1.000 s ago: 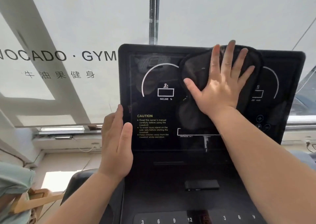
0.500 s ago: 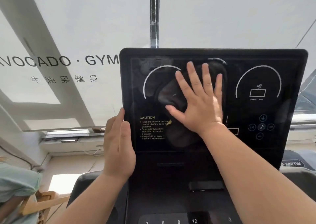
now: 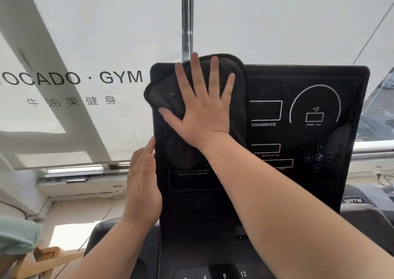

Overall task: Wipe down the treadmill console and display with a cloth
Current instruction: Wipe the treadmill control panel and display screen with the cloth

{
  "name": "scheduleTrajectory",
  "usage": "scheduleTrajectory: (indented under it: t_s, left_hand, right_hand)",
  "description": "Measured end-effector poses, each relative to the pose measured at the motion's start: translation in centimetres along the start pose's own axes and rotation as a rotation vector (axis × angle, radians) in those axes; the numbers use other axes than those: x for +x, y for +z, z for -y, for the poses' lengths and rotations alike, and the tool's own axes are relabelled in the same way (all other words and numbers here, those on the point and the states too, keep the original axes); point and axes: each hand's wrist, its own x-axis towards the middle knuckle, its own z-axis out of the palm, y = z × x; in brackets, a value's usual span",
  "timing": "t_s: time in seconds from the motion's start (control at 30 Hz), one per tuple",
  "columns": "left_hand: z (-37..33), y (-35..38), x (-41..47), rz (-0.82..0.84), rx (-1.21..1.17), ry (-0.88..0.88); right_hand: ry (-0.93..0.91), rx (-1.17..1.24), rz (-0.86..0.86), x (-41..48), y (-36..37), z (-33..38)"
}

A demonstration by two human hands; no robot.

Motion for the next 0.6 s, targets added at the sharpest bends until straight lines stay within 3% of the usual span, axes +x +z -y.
scheduleTrajectory:
  t_s: [0.13,0.2,0.37,0.5,0.53,0.6]
  left_hand:
    - [-0.1,0.5,0.0,-0.046,0.017,0.011]
    - [0.0,0.8,0.0,-0.055,0.008,0.028]
    - [0.3,0.3,0.1,-0.004,-0.009,0.031]
    - [-0.6,0.4,0.0,0.006,-0.016,0.011]
    - [-0.7,0.3,0.0,0.009,-0.020,0.003]
    - [-0.5,0.0,0.0,0.015,-0.035,-0.004]
  right_hand:
    - [-0.172,-0.009,-0.039,-1.4,0.4,-2.2]
    - [-0.161,-0.027,-0.052,-2.5,0.5,-5.2]
    - [0.288,-0.015,0.024,-5.0,0.1,-13.6]
    - [0.616,0.119,-0.025,-4.2,-0.3,-11.9]
    - [0.629,0.125,-0.031,-3.9,-0.1,-10.2]
    - [0.486,0.116,-0.012,-4.4,0.5,-6.2]
